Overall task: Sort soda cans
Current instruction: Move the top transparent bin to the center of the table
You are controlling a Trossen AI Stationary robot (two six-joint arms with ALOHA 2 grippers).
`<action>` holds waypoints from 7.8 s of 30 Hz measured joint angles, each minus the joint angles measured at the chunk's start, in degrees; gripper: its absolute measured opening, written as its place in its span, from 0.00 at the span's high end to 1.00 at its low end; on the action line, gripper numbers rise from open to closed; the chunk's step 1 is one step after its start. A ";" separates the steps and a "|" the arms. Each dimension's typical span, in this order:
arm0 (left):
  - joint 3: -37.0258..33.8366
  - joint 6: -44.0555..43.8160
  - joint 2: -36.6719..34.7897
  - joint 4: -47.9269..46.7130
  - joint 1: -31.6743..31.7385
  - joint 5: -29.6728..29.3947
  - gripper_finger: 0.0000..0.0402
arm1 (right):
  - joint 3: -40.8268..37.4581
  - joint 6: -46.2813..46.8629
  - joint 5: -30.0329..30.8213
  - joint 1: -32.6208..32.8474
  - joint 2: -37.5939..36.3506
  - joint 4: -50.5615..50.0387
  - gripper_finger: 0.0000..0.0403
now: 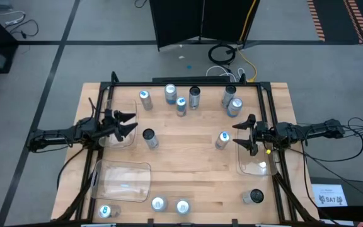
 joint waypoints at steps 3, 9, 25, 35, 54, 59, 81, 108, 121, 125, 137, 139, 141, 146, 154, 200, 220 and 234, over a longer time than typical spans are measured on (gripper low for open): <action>0.02 0.00 0.00 0.00 -0.01 -1.32 0.03 | 0.00 0.02 0.00 0.00 0.00 0.00 0.21; 0.02 0.00 0.00 0.20 -0.01 -3.57 0.03 | 0.00 0.02 0.00 0.00 0.00 0.00 0.21; 0.02 4.86 0.00 0.59 0.05 -15.44 0.03 | 0.00 0.02 0.00 0.00 0.00 0.00 0.21; 5.17 4.50 0.11 -10.93 1.13 -23.41 0.03 | 0.00 0.00 0.00 0.00 0.00 0.00 0.21; 37.51 -7.50 29.25 -53.28 17.48 -27.00 0.14 | 0.00 0.00 0.00 0.00 0.00 0.00 0.21; 45.54 -7.56 38.67 -63.41 24.60 -22.30 0.18 | 0.00 0.02 0.00 0.00 0.00 0.00 0.21; 40.33 -4.11 53.26 -66.35 45.70 -8.54 0.19 | 0.00 0.01 0.00 0.00 0.00 0.00 0.21; 34.79 -3.08 61.92 -61.10 51.09 -1.32 0.68 | 0.00 0.01 0.00 0.00 0.00 0.00 0.21; 34.92 -4.61 61.68 -61.31 51.05 -1.09 0.94 | 0.00 0.01 0.00 0.00 0.00 0.00 0.21; 36.02 -4.63 60.83 -62.24 51.05 -1.08 0.96 | 0.00 0.02 0.00 0.00 0.00 0.00 0.21; 43.99 -7.54 55.67 -70.36 51.00 -5.53 0.97 | 0.00 0.02 0.00 0.00 0.00 0.00 0.21; 45.22 -7.60 54.60 -70.84 51.00 -5.56 0.97 | 0.00 0.02 0.00 0.00 0.00 0.00 0.21; 46.47 -7.51 53.66 -70.88 51.00 -5.56 0.97 | 0.00 0.00 0.00 0.00 0.00 0.00 0.21; 50.18 -7.51 51.38 -72.75 50.99 -6.85 0.97 | 0.00 0.00 0.00 0.00 0.00 0.00 0.21; 58.32 -7.45 47.07 -76.38 50.70 -10.65 0.97 | 0.00 0.01 0.00 0.00 0.00 0.00 0.21; 92.97 -21.49 85.33 -43.17 -2.99 -15.82 0.97 | 0.00 0.01 0.00 0.00 0.00 0.00 0.21; 102.18 -57.12 97.25 -71.47 -10.52 -16.36 0.97 | 0.00 0.02 0.00 0.00 0.00 0.00 0.21; 83.23 -61.44 97.22 -59.27 -6.53 -7.18 0.97 | 0.00 0.02 0.00 0.00 0.07 0.00 0.21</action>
